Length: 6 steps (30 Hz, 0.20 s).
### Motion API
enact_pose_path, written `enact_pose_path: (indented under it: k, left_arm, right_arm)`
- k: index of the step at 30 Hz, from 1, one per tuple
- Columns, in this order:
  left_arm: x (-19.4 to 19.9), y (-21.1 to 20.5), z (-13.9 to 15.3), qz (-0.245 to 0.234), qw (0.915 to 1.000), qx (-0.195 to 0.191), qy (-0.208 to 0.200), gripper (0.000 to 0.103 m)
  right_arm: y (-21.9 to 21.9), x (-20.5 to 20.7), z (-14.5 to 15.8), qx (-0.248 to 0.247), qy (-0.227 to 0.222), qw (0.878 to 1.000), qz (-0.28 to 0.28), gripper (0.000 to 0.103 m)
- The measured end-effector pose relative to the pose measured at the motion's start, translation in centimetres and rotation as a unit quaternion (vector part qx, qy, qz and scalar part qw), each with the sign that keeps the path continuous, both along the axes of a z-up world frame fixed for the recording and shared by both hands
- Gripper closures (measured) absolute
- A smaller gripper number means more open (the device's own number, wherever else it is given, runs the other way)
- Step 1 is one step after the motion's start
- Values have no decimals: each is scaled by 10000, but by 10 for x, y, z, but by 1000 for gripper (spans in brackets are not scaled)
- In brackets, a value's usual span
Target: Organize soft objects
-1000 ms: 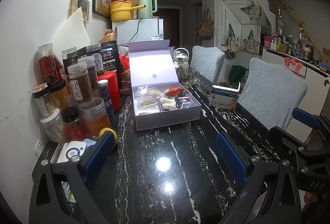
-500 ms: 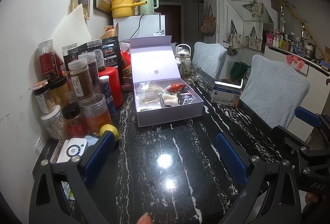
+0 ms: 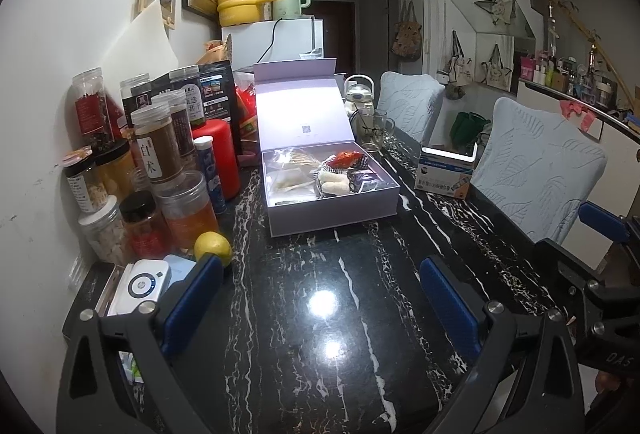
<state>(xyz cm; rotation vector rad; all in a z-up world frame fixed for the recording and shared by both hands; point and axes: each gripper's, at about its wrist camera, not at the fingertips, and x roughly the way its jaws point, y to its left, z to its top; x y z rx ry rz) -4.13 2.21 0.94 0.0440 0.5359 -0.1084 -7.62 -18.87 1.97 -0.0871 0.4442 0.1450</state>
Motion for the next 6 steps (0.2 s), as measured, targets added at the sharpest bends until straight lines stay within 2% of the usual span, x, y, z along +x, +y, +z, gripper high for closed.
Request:
enact_pose_path:
  k: [6]
  left_arm:
    - [3,2,-3,18,10000,-36,67,2]
  right_arm:
    - [0,3,-2,23,33,10000,-4,10]
